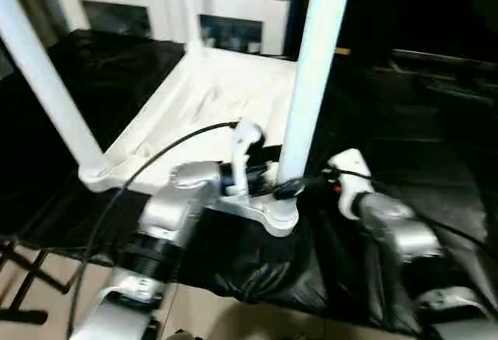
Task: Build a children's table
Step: Rotate table base
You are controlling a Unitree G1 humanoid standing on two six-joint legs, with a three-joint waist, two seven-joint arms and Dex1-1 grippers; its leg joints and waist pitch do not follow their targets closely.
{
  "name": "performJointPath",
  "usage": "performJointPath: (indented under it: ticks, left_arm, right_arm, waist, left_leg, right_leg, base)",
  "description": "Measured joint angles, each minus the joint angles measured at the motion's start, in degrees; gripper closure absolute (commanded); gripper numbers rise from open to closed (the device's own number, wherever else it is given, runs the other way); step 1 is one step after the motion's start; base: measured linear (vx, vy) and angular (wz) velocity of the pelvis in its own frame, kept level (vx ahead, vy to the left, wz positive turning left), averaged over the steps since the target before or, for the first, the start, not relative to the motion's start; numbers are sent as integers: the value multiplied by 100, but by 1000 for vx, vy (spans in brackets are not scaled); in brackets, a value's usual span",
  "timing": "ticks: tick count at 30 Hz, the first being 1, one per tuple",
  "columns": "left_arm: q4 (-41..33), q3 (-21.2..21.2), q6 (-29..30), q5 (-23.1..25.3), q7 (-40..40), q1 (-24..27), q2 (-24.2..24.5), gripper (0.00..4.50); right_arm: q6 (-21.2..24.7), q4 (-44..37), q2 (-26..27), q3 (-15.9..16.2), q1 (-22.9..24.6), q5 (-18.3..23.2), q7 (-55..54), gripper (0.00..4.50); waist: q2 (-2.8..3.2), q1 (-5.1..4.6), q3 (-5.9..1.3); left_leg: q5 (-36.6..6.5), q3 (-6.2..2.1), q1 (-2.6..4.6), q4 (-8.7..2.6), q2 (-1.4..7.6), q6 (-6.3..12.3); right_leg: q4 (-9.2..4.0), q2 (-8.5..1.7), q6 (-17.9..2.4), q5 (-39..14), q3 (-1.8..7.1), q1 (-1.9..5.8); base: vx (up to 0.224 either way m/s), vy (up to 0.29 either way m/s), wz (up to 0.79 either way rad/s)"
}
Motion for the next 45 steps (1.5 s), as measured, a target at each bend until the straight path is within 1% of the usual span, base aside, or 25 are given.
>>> performJointPath:
  ticks: [1,3,4,6,7,8,10,12,13,14,16,17,18,19,22,23,24,26,29,30,34,36,39,43,45]
  left_arm:
    - [147,-94,-84,105,-161,-2,186,1]
    - [482,-269,-309,375,-375,-31,488,38]
    - [692,-339,-425,510,-426,-72,613,38]
    - [1042,-388,-636,749,-471,-174,812,41]
    - [1238,-455,-821,894,-485,-291,839,41]
    - [1338,-471,-936,980,-494,-358,897,68]
    - [1665,-574,-1259,1172,-544,-602,989,82]
    - [1969,-613,-1494,1286,-557,-801,1027,81]
    - [2108,-622,-1579,1328,-553,-870,1031,112]
    - [2243,-630,-1677,1365,-550,-932,1022,124]
    - [2424,-661,-1815,1399,-559,-1018,983,123]
    - [2594,-675,-1897,1432,-626,-1111,919,138]
    - [2727,-699,-1968,1473,-701,-1181,871,138]
    - [2878,-713,-2037,1494,-820,-1242,835,168]
    - [3214,-724,-2182,1508,-1075,-1386,743,171]
    - [3277,-726,-2207,1518,-1115,-1405,729,189]
    - [3419,-761,-2289,1548,-1202,-1447,702,189]
    - [3555,-796,-2306,1558,-1364,-1502,648,215]
    - [3856,-822,-2461,1690,-1357,-1633,540,228]
    - [3954,-827,-2534,1759,-1307,-1675,527,251]
    - [4261,-831,-2665,1891,-1214,-1838,459,268]
    - [4354,-832,-2681,1937,-1230,-1888,419,295]
    - [4515,-832,-2675,1956,-1296,-1979,400,306]
    - [4673,-827,-2636,2047,-1384,-2042,403,344]
    - [4741,-826,-2621,2084,-1431,-2090,404,348]
  right_arm:
    - [5,-98,-112,1,69,31,177,8]
    - [16,-389,-384,49,284,67,607,0]
    - [18,-565,-542,97,382,81,834,0]
    - [27,-800,-770,133,474,112,1178,0]
    - [28,-1026,-938,189,573,119,1407,0]
    - [30,-1157,-1024,224,599,123,1554,0]
    - [89,-1544,-1282,310,721,219,1989,0]
    - [274,-1932,-1554,348,856,367,2389,0]
    - [333,-2044,-1649,351,881,418,2536,0]
    - [422,-2163,-1729,350,899,483,2650,0]
    - [566,-2412,-1876,343,914,580,2844,0]
    - [687,-2558,-1965,345,962,648,2955,0]
    - [792,-2696,-2036,347,1014,714,3054,0]
    - [923,-2853,-2098,347,1045,779,3153,0]
    - [1161,-3095,-2203,349,1095,837,3258,0]
    - [1196,-3142,-2223,350,1103,867,3288,0]
    - [1292,-3253,-2262,350,1118,935,3337,0]
    - [1418,-3382,-2311,352,1132,999,3392,0]
    - [1565,-3578,-2367,352,1253,1028,3410,0]
    - [1612,-3587,-2369,353,1292,1034,3415,0]
    - [1753,-3731,-2412,353,1362,1047,3415,0]
    - [1812,-3811,-2432,352,1375,1073,3410,0]
    - [1863,-3873,-2465,349,1461,1120,3386,0]
    - [1929,-3968,-2466,350,1512,1146,3369,0]
    - [1942,-3991,-2466,350,1511,1154,3355,0]
  waist:
    - [2,18,2]
    - [7,84,5]
    - [12,114,8]
    - [12,144,9]
    - [12,169,9]
    - [12,194,9]
    - [13,258,9]
    - [16,294,8]
    - [16,305,8]
    - [17,313,8]
    - [17,348,8]
    - [21,365,8]
    - [27,376,6]
    - [32,411,5]
    - [42,432,3]
    - [45,434,2]
    - [53,434,1]
    - [57,441,1]
    - [82,441,-1]
    - [90,441,-1]
    - [129,444,-1]
    - [145,438,-4]
    - [154,440,-4]
    - [170,436,-4]
    - [172,433,-5]
  left_leg:
    - [0,0,-2,-5,0,0]
    - [0,1,-3,-10,0,0]
    - [0,2,-4,-10,0,0]
    - [1,2,-4,-8,0,-1]
    - [1,2,-4,-6,0,-1]
    - [1,3,-1,-6,0,0]
    - [1,4,0,-3,0,0]
    - [1,5,-1,-1,0,0]
    - [1,5,-2,-1,0,0]
    - [1,6,-2,0,-1,0]
    - [1,5,-1,0,0,0]
    - [1,5,-2,0,0,0]
    - [1,5,-2,0,0,1]
    - [1,5,-1,-1,0,1]
    - [1,4,-1,1,1,0]
    - [1,5,-1,1,1,0]
    - [1,5,-1,1,1,0]
    - [1,4,-1,2,1,0]
    - [1,3,-1,3,0,0]
    - [1,3,-1,3,0,1]
    - [1,2,-1,4,0,0]
    - [1,3,0,4,0,1]
    - [1,1,0,3,0,1]
    - [1,1,-1,4,0,1]
    - [1,2,0,3,0,1]
  right_leg:
    - [0,0,0,0,0,-4]
    - [-2,1,1,-1,-1,-5]
    - [-3,1,1,-1,0,-6]
    - [-2,1,1,-1,0,-6]
    - [-3,0,1,-1,0,-5]
    - [-2,0,2,-1,2,-2]
    - [-2,-2,2,-1,3,0]
    - [-2,-3,2,-1,4,2]
    - [-2,-4,2,-1,4,2]
    - [-2,-4,2,-1,4,2]
    - [-1,-4,1,-1,3,3]
    - [-2,-4,1,-1,2,2]
    - [-2,-4,1,-1,2,2]
    - [-2,-4,1,-1,3,3]
    - [0,-4,1,0,0,2]
    - [0,-4,1,0,0,2]
    - [0,-5,1,0,1,2]
    - [0,-5,0,0,0,3]
    - [-2,-5,0,0,-1,6]
    - [-2,-6,0,0,-1,6]
    - [-1,-6,0,0,-2,6]
    - [-2,-6,0,0,-2,7]
    - [-1,-6,0,0,-4,7]
    - [-1,-7,0,0,-4,6]
    - [-2,-7,0,0,-4,7]
  base:
    - [0,0,0]
    - [0,0,0]
    - [0,0,0]
    - [0,0,0]
    - [0,0,0]
    - [0,0,0]
    - [0,0,0]
    - [0,0,0]
    - [0,0,0]
    - [0,0,0]
    - [0,0,0]
    - [0,0,0]
    - [0,0,0]
    - [0,0,0]
    - [0,0,0]
    - [0,0,0]
    - [0,0,0]
    - [0,0,0]
    - [0,0,0]
    - [0,0,0]
    - [0,0,0]
    - [0,0,0]
    - [0,0,0]
    - [0,0,0]
    - [0,0,0]
